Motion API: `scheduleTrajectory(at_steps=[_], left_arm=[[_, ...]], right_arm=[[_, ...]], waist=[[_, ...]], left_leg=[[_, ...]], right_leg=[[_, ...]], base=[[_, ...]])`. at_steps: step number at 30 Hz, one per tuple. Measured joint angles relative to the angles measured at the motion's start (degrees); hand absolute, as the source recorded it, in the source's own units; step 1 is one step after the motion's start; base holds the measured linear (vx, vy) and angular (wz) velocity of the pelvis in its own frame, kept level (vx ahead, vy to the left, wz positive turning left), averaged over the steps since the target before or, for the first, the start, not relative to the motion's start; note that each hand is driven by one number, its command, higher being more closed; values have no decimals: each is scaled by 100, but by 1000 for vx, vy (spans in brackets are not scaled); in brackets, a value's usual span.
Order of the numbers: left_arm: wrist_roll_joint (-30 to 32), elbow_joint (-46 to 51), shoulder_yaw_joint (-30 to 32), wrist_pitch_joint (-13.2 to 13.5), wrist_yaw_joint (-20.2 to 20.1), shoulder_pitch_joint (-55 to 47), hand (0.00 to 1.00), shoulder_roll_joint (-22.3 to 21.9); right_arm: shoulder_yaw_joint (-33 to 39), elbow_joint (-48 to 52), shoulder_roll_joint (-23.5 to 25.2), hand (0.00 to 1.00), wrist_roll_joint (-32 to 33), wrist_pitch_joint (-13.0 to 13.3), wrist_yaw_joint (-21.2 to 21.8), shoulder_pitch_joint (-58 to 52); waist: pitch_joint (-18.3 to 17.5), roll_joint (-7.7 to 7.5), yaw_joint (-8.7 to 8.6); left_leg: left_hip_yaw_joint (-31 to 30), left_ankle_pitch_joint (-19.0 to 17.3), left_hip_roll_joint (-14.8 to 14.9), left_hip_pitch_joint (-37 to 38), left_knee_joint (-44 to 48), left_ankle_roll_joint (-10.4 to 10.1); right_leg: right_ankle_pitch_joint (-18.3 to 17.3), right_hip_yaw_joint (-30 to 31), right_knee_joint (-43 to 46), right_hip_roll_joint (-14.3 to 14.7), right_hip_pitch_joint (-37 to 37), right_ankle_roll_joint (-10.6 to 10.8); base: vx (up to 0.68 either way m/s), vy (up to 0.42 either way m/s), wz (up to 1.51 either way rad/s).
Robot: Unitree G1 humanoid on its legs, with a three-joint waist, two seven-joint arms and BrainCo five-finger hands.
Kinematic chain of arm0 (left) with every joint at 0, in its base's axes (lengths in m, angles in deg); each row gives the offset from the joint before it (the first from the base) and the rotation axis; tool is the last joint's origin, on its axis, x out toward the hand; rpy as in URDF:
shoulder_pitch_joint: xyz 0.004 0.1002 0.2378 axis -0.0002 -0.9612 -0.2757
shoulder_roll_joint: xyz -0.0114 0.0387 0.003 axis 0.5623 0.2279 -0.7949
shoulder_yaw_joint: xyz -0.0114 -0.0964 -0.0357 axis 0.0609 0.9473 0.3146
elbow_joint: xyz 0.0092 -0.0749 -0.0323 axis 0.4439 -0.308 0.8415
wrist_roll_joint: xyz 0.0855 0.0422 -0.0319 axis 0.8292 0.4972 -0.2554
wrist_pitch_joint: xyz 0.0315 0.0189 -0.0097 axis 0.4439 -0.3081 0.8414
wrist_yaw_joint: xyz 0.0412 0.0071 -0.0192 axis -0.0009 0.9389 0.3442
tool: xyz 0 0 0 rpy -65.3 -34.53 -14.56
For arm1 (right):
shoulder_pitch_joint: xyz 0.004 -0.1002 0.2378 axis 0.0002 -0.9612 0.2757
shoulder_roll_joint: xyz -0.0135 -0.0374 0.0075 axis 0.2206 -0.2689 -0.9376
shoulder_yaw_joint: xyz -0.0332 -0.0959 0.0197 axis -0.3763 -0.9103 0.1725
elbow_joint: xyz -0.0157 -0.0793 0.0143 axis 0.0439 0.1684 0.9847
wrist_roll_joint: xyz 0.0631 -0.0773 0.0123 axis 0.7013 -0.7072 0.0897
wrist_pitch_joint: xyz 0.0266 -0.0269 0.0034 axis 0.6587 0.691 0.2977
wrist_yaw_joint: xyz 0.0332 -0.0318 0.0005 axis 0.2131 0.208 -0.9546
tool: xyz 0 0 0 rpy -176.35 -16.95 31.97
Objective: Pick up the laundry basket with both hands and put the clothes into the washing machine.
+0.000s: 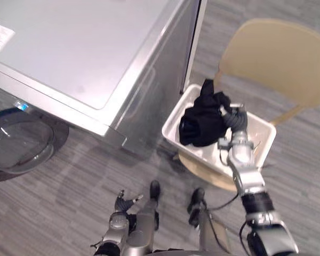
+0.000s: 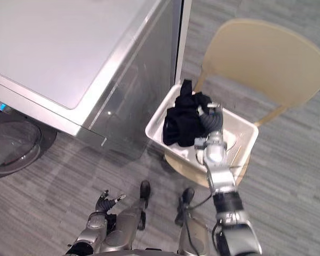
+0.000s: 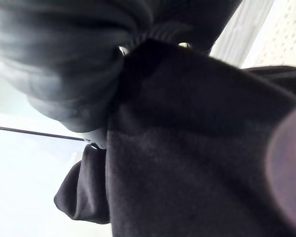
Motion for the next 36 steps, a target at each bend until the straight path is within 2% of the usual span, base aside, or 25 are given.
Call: scheduleTrajectory(at_steps=[3,5,6,8,9,10,12,14,15,16,17,18,19,20,21,22,23,24,25,27,28,30,31,33,36], left_arm=[[-8,349,189,2,-106,-398,0,48],[-22,561,187,8,-119,-534,0,55],[-85,763,185,34,-126,-653,0,51],[-135,839,181,43,-144,-639,0,51],[-161,968,179,48,-182,-578,0,50],[-208,1141,175,84,-217,-575,0,79],[-225,1458,174,99,-220,-604,0,98],[-228,1781,174,117,-207,-624,0,103],[-228,2043,170,154,-203,-673,0,56],[-228,2280,144,203,-184,-737,0,-17],[-227,2339,88,229,-154,-799,0,-79],[-225,2544,-122,238,-105,-888,0,-183],[-225,2646,-212,239,-111,-932,0,-192],[-220,2960,-430,239,-122,-1057,0,-204],[-214,3160,-653,255,-137,-995,0,-200],[-205,3228,-720,264,-151,-927,0,-199],[-200,3329,-802,305,-199,-817,0,-193],[-185,3498,-942,366,-243,-706,0,-157],[-128,3651,-1036,416,-248,-676,0,-115],[17,3977,-1160,559,-248,-638,0,-91],[78,4167,-1274,657,-245,-525,0,-55],[361,4242,-1504,750,-211,-305,0,0],[551,4249,-1753,766,-182,-121,0,15],[824,4245,-2083,764,-86,146,0,17],[1146,4216,-2373,744,149,609,0,51]], right_arm=[[-186,480,197,100,204,252,342,-470],[-265,702,209,100,215,368,475,-657],[-342,860,273,100,258,440,612,-818],[-362,976,271,100,323,488,730,-1046],[-364,1029,293,100,373,531,740,-1265],[-369,1027,304,100,374,535,732,-1376],[-433,1039,308,100,372,547,735,-1425],[-612,1128,306,100,369,573,740,-1368],[-761,1260,316,100,371,579,741,-1349],[-870,1363,297,100,373,580,746,-1302],[-927,1432,265,100,404,596,751,-1264],[-1078,1529,244,100,480,674,757,-1238],[-1096,1533,218,100,532,690,759,-1230],[-1157,1550,146,100,668,696,797,-1203],[-1155,1607,68,100,774,719,854,-1159],[-1148,1599,42,100,823,741,864,-1097],[-1164,1522,-46,100,875,764,894,-913],[-1132,1456,-89,100,935,766,972,-694],[-1141,1460,-82,100,1019,808,1019,-650],[-1210,1459,-80,100,1195,868,1128,-644],[-1331,1458,-69,100,1332,871,1191,-636],[-1570,1455,-58,100,1515,871,1353,-606],[-1783,1454,-47,100,1631,873,1461,-546],[-1987,1449,44,100,1938,876,1606,-469],[-2372,1374,383,100,2449,876,1751,-381]], waist=[[-268,-117,-1],[-290,-127,6],[-304,-104,3],[-309,-93,-26],[-309,-75,-92],[-314,-84,-188],[-370,-171,-152],[-387,-179,-135],[-411,-116,-3],[-435,-81,152],[-449,23,185],[-497,252,119],[-509,275,98],[-544,315,93],[-538,379,64],[-536,363,31],[-526,345,-5],[-533,341,-20],[-545,349,-31],[-584,401,-52],[-620,458,-60],[-648,471,-62],[-705,550,-158],[-789,654,-219],[-857,554,-217]], left_leg=[[110,-29,4,311,-16,29],[190,-55,11,464,-13,31],[208,-198,20,531,46,59],[177,-303,22,480,199,152],[66,-360,4,395,351,237],[-199,-360,-58,349,526,238],[-463,-346,-191,72,914,214],[-668,-346,-273,-327,1304,211],[-771,-342,-243,-602,1480,189],[-759,-274,-111,-750,1460,84],[-816,-227,-22,-882,1473,14],[-1163,-53,172,-1071,1340,-161],[-1231,54,223,-1079,1218,-151],[-1270,262,349,-1062,764,163],[-902,-156,580,-1037,268,538],[-660,-293,630,-1059,210,583],[-344,-297,608,-1110,300,449],[18,-160,462,-1015,799,254],[233,-164,367,-872,1111,256],[393,-213,379,-502,1635,241],[386,-511,426,-160,1701,8],[389,-571,415,261,1316,-64],[386,-547,445,507,789,-86],[395,-524,525,672,276,-131],[386,-459,468,711,75,-213]], right_leg=[[11,181,-91,44,254,16],[11,290,-67,66,343,16],[-17,387,64,82,330,40],[-173,653,511,30,171,159],[-661,1272,1477,-68,-41,121],[-1012,1587,2338,-85,-88,174],[-1337,2103,3203,-65,-58,285],[-1674,2506,3108,85,-8,261],[-1915,2561,2705,237,32,230],[-2150,2465,2148,371,197,97],[-2208,2384,1996,461,179,71],[-2043,2099,1904,721,83,-49],[-2001,2019,1916,782,40,-118],[-1902,1807,1879,912,-32,-271],[-1680,1448,1594,963,10,-408],[-1573,1314,1454,867,5,-481],[-1460,1111,1372,758,-30,-556],[-1324,906,1276,539,-56,-583],[-1254,826,1228,417,-63,-578],[-1135,671,1151,325,-78,-584],[-1050,584,1072,303,-88,-582],[-911,497,902,304,-92,-534],[-802,373,779,346,-92,-481],[-656,254,650,436,-102,-382],[-316,260,379,435,-32,-291]], base=[[69,-1,-22],[-2,-4,-34],[-56,7,-30],[-99,5,2],[-104,-41,83],[-87,-71,106],[-88,-173,100],[-174,-212,76],[-225,-196,26],[-232,-211,7],[-334,-259,24],[-299,-229,49],[-368,-274,75],[-288,-254,95],[-283,-207,109],[-219,-129,119],[-259,-93,106],[-297,-125,103],[-239,-99,79],[-195,-29,57],[-216,13,53],[-143,82,42],[-123,107,45],[-114,162,33],[-133,164,5]])
